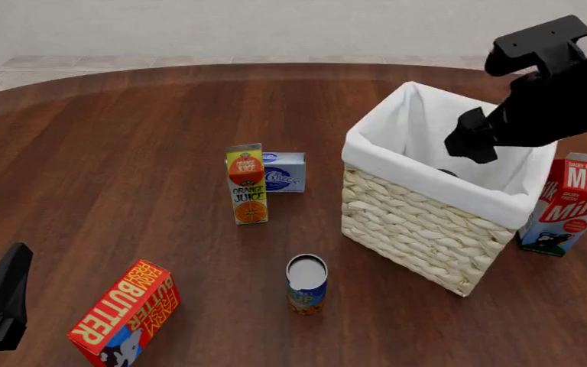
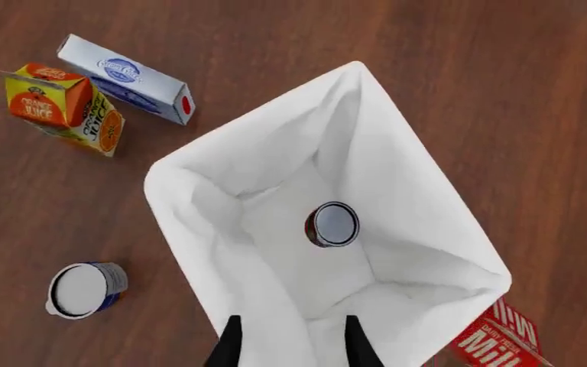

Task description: Pick up the tomato sauce, and put it in the basket.

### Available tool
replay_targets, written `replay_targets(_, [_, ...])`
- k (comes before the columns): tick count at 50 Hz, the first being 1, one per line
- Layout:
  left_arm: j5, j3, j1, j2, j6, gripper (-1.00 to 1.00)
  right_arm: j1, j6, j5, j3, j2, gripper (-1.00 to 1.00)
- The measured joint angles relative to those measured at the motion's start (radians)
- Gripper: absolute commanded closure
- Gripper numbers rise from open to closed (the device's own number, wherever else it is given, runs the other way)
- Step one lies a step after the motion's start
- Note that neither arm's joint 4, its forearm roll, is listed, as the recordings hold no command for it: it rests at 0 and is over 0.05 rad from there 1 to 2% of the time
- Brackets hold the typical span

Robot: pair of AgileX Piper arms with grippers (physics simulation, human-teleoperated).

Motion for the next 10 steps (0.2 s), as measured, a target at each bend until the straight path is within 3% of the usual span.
replay_targets(10, [0.0, 0.0, 0.0, 0.0, 0.0, -1.0, 0.03, 0.014, -0.005, 0.06, -0.106, -1.0])
